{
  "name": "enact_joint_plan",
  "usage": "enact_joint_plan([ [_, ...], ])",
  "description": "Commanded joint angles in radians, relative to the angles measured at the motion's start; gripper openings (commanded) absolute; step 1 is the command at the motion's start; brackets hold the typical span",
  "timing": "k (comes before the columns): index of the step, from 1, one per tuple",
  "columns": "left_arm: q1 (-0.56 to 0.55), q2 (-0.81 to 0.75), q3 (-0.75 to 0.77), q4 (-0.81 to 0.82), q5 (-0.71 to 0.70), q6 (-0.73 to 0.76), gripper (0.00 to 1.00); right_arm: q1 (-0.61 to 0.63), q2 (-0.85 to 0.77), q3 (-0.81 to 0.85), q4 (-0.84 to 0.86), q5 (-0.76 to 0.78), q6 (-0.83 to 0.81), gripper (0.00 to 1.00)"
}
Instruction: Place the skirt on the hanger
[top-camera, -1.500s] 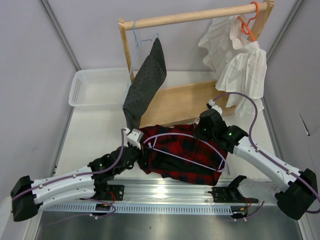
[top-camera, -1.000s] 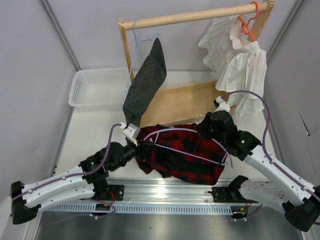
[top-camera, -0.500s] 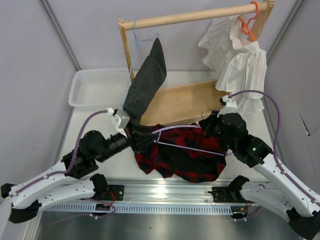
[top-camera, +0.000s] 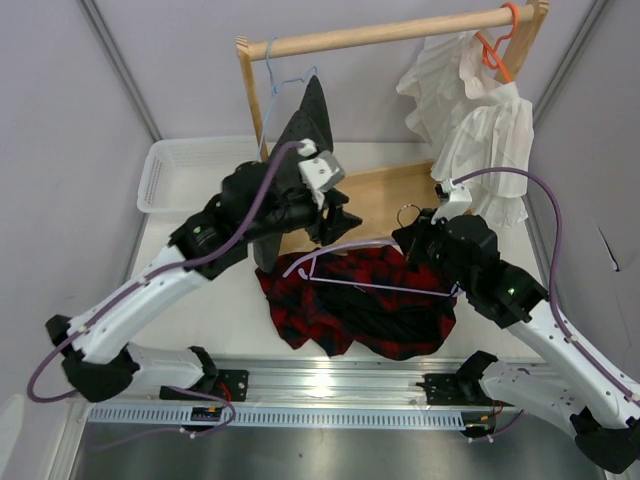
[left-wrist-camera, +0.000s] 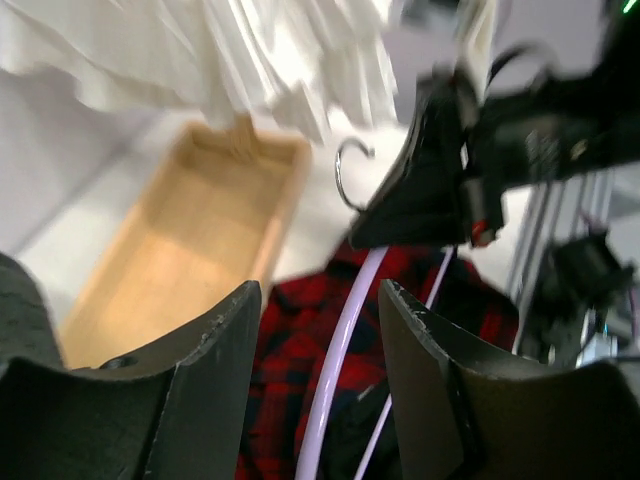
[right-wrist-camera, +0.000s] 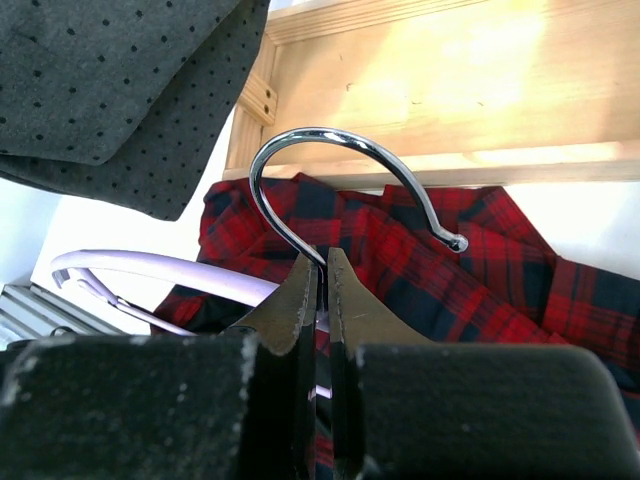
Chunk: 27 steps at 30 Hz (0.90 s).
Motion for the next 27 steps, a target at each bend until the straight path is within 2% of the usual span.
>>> enact_joint_plan([
  [1,0.039,0.103,0.096,-0.143,0.272,0.093,0.57,0.009,-0.009,0.063,0.079,-0.012,-0.003,0.00],
  [6,0.047,0.243,0.207,-0.230,0.395,0.151,0.57,0.015,-0.012,0.071,0.075,-0.016,-0.003,0.00],
  [10,0.055,0.291,0.213,-0.239,0.507,0.156,0.57,0.015,-0.006,0.083,0.067,-0.021,0.000,0.00],
  [21,0.056,0.357,0.183,-0.227,0.552,0.144,0.55,0.015,0.000,0.097,0.070,-0.026,-0.004,0.00],
  [27,0.056,0.365,0.161,-0.226,0.449,0.160,0.55,0.015,0.006,0.111,0.064,-0.026,-0.010,0.00],
])
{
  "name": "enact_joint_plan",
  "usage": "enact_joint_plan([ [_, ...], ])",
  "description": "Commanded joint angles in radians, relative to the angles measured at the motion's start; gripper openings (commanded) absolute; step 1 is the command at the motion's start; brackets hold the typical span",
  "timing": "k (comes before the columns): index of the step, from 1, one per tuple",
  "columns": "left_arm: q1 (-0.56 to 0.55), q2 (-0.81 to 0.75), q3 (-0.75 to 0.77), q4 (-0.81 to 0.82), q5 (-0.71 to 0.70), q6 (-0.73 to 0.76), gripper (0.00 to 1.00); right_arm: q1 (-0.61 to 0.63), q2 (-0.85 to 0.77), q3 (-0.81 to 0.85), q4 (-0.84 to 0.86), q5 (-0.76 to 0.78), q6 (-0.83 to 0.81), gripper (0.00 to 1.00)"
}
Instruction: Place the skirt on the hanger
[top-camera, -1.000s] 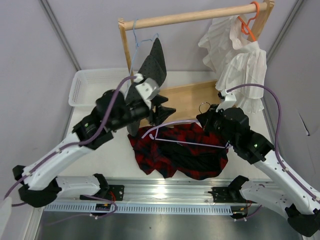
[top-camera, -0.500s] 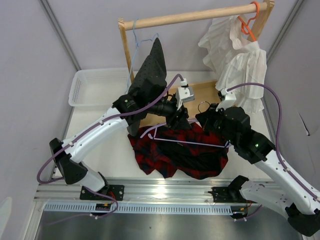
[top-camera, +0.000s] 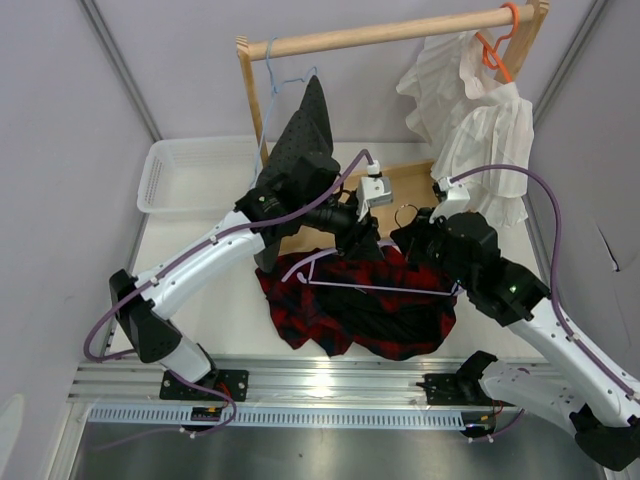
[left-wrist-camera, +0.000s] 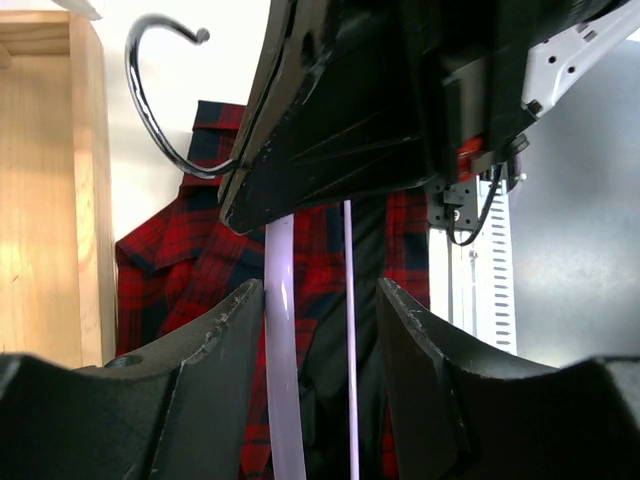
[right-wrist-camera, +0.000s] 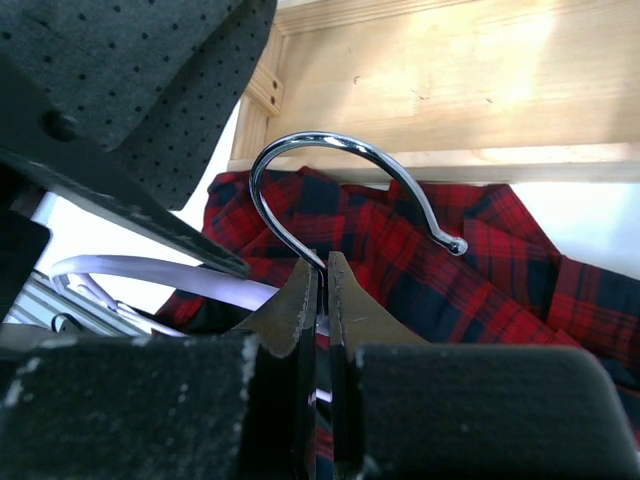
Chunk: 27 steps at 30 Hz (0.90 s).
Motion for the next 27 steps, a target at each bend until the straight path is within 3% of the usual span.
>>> enact_joint_plan([
  [1,0.001,0.004,-0.002,0.019,-0.051,0.017,0.55,0.004,-0.006,0.079,0.099,-0.006,0.002,0.00],
  [6,0.014,-0.013,-0.028,0.091,-0.150,-0.013,0.55,0.004,-0.008,0.081,0.096,-0.006,0.000,0.00],
  [17,0.020,0.009,-0.040,0.084,0.016,-0.012,0.50,0.004,0.009,0.110,0.090,0.002,-0.006,0.00],
  [19,0.021,0.006,-0.037,0.079,0.066,-0.013,0.44,0.004,0.017,0.118,0.088,0.005,-0.009,0.00],
  [23,0.021,0.023,-0.019,0.004,0.093,-0.001,0.06,0.004,0.032,0.154,0.076,0.017,-0.020,0.00],
  [24,0.021,0.026,-0.014,-0.007,0.096,0.000,0.01,0.004,0.038,0.165,0.064,0.028,-0.021,0.00],
  [27,0.023,-0.005,-0.014,0.016,0.096,-0.027,0.00,0.004,0.067,0.207,0.030,0.051,-0.030,0.00],
])
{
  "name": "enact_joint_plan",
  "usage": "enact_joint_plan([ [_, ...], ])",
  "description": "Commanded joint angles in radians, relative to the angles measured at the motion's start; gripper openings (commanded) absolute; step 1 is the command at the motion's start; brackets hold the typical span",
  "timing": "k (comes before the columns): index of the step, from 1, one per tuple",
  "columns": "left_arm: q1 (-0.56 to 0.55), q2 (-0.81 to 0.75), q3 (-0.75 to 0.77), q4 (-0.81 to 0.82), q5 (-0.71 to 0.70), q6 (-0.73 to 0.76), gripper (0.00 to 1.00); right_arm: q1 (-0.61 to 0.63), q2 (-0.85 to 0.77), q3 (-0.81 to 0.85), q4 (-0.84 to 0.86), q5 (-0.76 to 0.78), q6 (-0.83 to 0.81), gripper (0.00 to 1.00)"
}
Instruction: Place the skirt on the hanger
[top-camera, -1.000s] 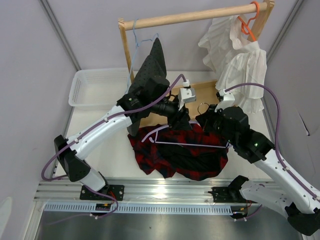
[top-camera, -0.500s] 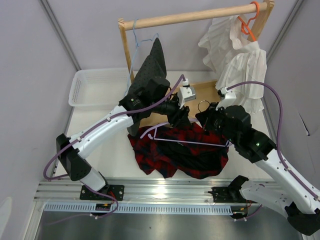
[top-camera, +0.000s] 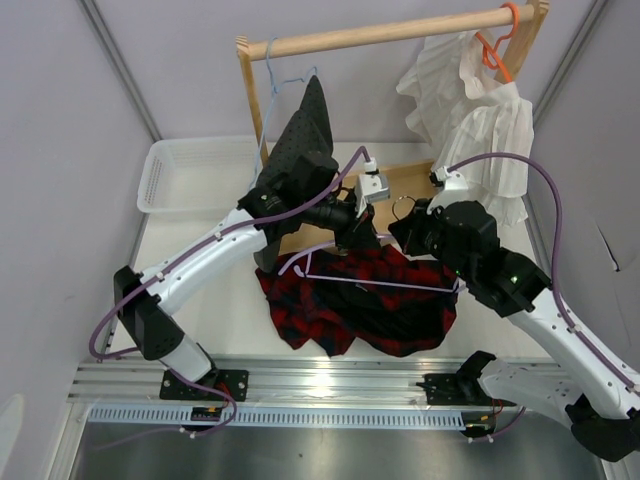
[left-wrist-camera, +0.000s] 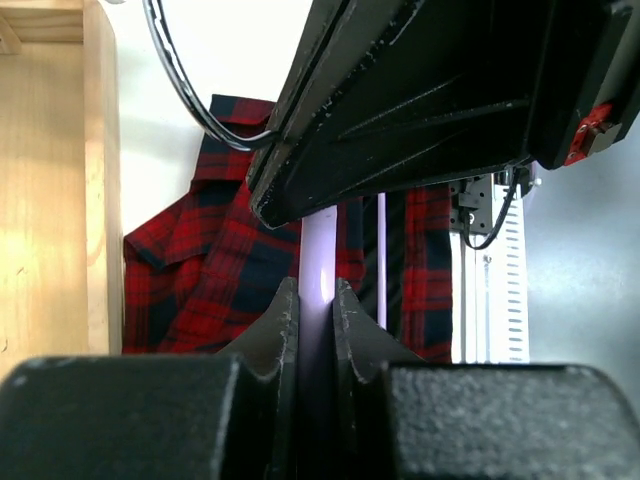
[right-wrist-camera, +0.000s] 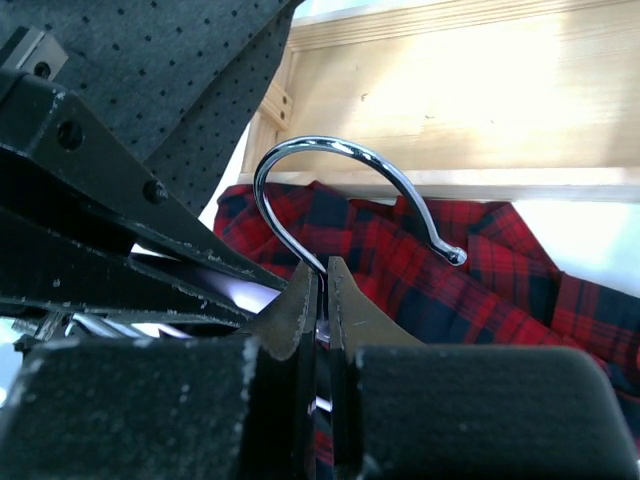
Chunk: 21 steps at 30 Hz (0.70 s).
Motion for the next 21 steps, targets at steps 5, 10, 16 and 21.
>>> enact_joint_plan([
  [5,-0.002,-0.094,0.035,0.038,0.046,-0.111,0.00,-0.001,0.029,0.134,0.065,0.071,-0.014,0.00],
  [10,0.021,-0.137,0.068,0.078,-0.043,-0.199,0.00,-0.011,0.061,0.201,-0.006,0.084,-0.011,0.64],
  [16,0.043,-0.189,0.117,0.084,-0.205,-0.262,0.00,-0.046,0.053,0.269,-0.104,0.101,0.048,0.83],
  [21,0.061,-0.209,0.248,0.025,-0.417,-0.274,0.00,-0.081,0.006,0.318,-0.141,0.136,0.082,0.85],
])
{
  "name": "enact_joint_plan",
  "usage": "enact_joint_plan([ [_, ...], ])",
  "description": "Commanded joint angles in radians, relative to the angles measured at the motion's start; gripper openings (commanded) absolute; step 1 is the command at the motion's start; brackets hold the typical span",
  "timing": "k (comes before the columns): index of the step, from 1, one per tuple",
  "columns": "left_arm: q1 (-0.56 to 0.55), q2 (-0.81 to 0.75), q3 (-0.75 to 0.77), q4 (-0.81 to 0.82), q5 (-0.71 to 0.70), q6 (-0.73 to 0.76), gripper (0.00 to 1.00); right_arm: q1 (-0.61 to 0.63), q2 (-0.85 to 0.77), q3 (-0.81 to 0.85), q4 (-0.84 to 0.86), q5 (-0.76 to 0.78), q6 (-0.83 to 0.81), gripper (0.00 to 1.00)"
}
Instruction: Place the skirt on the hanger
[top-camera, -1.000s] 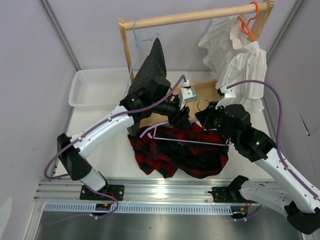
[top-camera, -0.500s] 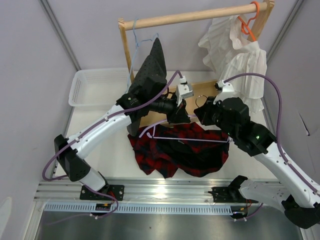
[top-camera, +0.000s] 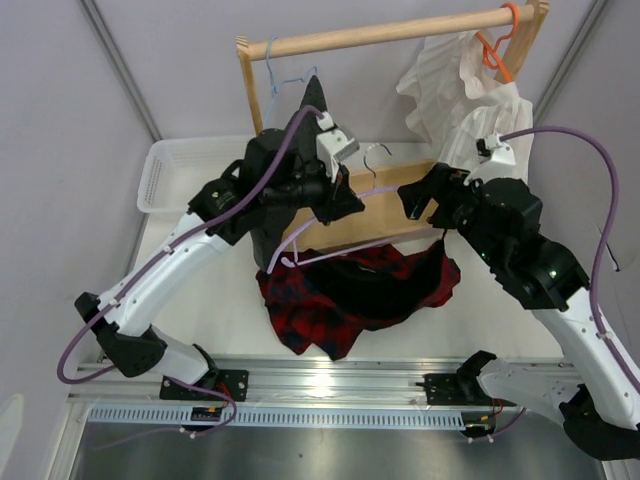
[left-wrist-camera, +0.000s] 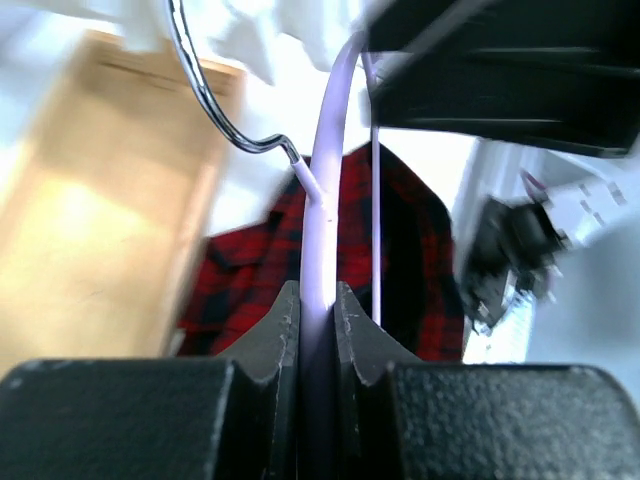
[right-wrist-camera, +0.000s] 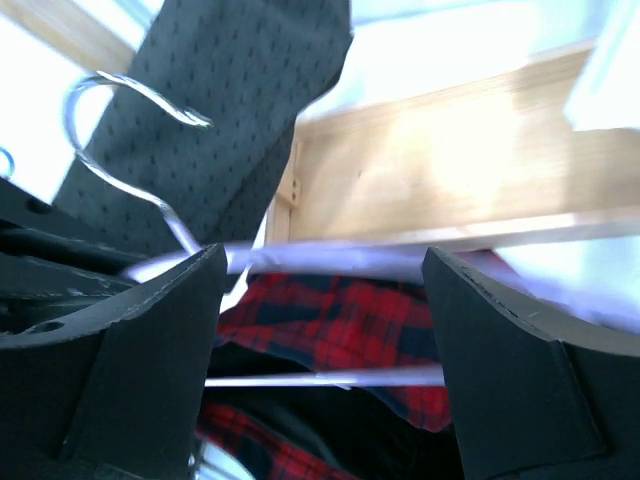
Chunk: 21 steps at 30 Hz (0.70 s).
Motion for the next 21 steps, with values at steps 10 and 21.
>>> enact_joint_plan([
  [10,0.044,-0.034,0.429,-0.016,-0.463,-0.008,0.00,-0.041,-0.038,0.226,-0.135,0.240,0.045,0.86],
  [21,0.044,0.040,0.550,0.033,-0.572,-0.040,0.00,-0.047,0.023,0.324,-0.154,0.274,0.039,0.85],
])
